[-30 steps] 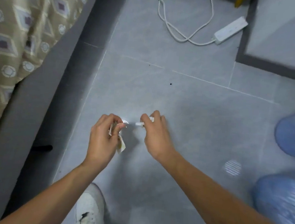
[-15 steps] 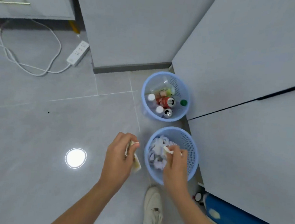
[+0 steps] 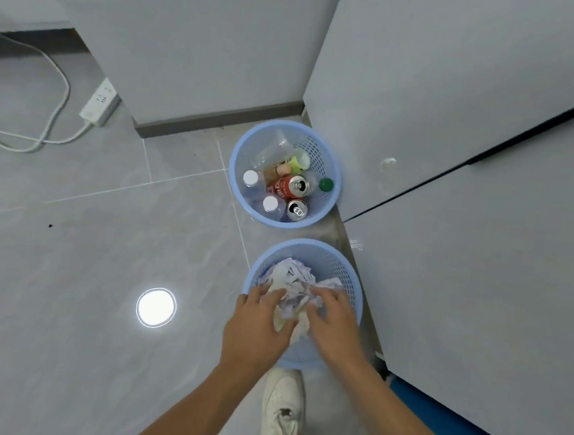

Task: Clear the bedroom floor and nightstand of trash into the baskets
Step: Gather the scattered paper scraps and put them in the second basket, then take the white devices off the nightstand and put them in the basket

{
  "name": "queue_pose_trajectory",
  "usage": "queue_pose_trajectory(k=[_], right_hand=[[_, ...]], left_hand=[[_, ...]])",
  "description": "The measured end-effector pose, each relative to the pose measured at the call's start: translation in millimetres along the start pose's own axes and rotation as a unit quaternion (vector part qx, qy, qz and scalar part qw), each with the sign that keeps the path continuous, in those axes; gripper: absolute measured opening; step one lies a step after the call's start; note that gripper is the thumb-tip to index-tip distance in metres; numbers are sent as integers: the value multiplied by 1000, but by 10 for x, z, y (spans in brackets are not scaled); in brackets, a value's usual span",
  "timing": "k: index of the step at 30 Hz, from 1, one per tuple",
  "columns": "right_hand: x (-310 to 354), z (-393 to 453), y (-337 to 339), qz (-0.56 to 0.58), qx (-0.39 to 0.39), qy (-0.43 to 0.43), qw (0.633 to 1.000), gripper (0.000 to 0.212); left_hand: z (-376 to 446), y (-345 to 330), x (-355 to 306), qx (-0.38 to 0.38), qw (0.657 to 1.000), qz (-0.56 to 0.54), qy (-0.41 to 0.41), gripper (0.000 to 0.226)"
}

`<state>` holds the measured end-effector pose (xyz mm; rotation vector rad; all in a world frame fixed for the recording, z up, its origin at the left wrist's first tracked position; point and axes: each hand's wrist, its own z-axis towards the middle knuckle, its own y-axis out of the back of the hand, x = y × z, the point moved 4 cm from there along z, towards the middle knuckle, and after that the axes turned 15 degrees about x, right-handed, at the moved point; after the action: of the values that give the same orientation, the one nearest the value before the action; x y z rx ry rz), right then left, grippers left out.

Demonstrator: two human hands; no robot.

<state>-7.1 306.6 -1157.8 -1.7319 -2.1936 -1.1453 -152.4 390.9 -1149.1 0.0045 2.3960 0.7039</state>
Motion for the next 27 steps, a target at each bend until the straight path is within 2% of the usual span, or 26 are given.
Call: queue_pose_trajectory(k=[5, 10, 17, 27], right_hand=[[499, -221, 44, -13, -12, 33, 999, 21], [1552, -466, -61, -39, 14, 76, 996, 14], [3740, -889, -837, -115, 69, 184, 974, 17], [6978, -1620, -2049, -89, 75, 306, 945, 15]], left_hand=[[-391, 541, 173, -37, 999, -17, 18, 37], [-968, 1460, 452, -95, 992, -82, 32, 17], [-2082, 3174, 1214, -198, 969, -140, 34, 12], [-3743, 5807, 2577, -316, 931, -184, 8, 18]])
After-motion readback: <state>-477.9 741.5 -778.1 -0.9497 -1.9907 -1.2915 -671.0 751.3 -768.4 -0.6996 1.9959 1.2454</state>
